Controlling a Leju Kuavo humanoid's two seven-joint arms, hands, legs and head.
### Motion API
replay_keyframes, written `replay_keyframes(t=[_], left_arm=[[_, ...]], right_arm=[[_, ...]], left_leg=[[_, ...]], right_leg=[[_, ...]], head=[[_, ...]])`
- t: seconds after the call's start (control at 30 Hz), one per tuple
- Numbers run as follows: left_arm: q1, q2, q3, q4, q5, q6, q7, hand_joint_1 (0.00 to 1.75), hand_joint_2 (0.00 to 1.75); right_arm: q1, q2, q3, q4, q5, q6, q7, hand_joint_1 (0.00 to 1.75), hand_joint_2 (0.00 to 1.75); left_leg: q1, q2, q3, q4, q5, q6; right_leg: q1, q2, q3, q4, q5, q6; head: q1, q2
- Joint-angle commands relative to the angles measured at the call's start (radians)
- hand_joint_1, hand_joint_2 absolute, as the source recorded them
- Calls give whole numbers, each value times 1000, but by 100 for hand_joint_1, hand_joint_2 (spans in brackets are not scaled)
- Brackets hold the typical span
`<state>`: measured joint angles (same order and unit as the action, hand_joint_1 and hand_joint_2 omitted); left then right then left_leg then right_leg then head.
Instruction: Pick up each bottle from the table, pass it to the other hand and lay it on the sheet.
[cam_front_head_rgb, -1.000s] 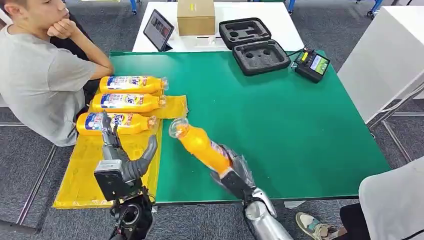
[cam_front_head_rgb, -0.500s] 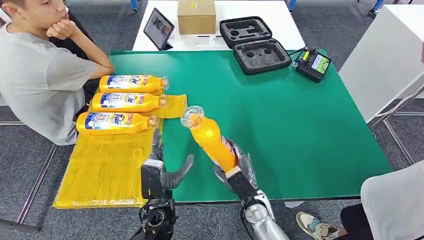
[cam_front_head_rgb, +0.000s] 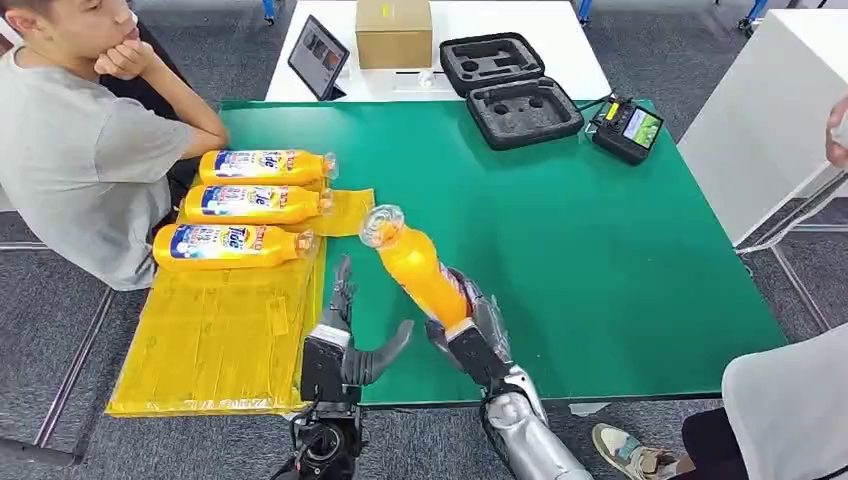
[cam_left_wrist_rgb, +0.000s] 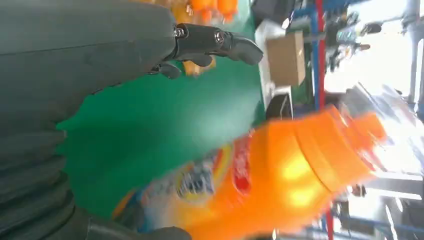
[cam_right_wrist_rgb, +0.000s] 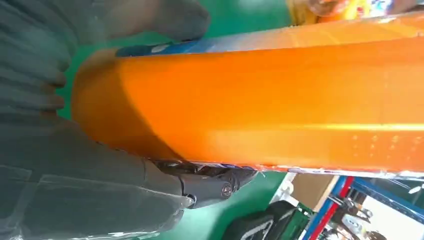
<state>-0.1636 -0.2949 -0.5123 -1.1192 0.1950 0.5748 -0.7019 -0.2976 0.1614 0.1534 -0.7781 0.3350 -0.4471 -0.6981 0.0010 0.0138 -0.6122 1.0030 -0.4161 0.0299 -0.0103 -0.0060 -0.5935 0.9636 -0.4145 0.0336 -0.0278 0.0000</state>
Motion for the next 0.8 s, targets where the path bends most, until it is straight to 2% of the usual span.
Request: replay_keyframes(t=[0.03,0.17,0.4,0.43,0.53,0.8], left_arm=[[-78,16,-57,132,56,-25,4,0,175],[-106,3,-66,187,100,-41,4,0,175],[-106,3,-65,169,85,-9,4,0,175],[-110,1,-60,169,90,-2,4,0,0],[-100,-5,-37,122,70,10,4,0,0],[-100,-5,-37,122,70,10,4,0,0]], right_arm=[[-95,28,83,194,51,-38,0,175,175],[-105,48,112,219,76,-66,0,175,175],[-105,50,141,218,89,-86,0,175,175],[-102,51,154,210,83,-76,0,175,175],[-97,60,195,210,94,-89,0,175,175],[-97,60,195,210,94,-89,0,175,175]], left_leg=[[0,1,4,-1,-1,-2],[1,0,4,-1,-1,-2],[1,0,3,0,-1,-1],[0,0,2,0,0,-1],[0,0,1,0,0,-1],[1,-1,4,0,-2,-2]], right_leg=[[0,2,3,0,-1,-1],[1,1,3,-1,-1,-1],[0,1,3,0,-1,-1],[0,1,2,0,-1,-1],[0,1,1,0,0,-1],[0,1,4,0,-2,-2]], head=[[0,0],[0,0],[0,0],[0,0],[0,0],[0,0]])
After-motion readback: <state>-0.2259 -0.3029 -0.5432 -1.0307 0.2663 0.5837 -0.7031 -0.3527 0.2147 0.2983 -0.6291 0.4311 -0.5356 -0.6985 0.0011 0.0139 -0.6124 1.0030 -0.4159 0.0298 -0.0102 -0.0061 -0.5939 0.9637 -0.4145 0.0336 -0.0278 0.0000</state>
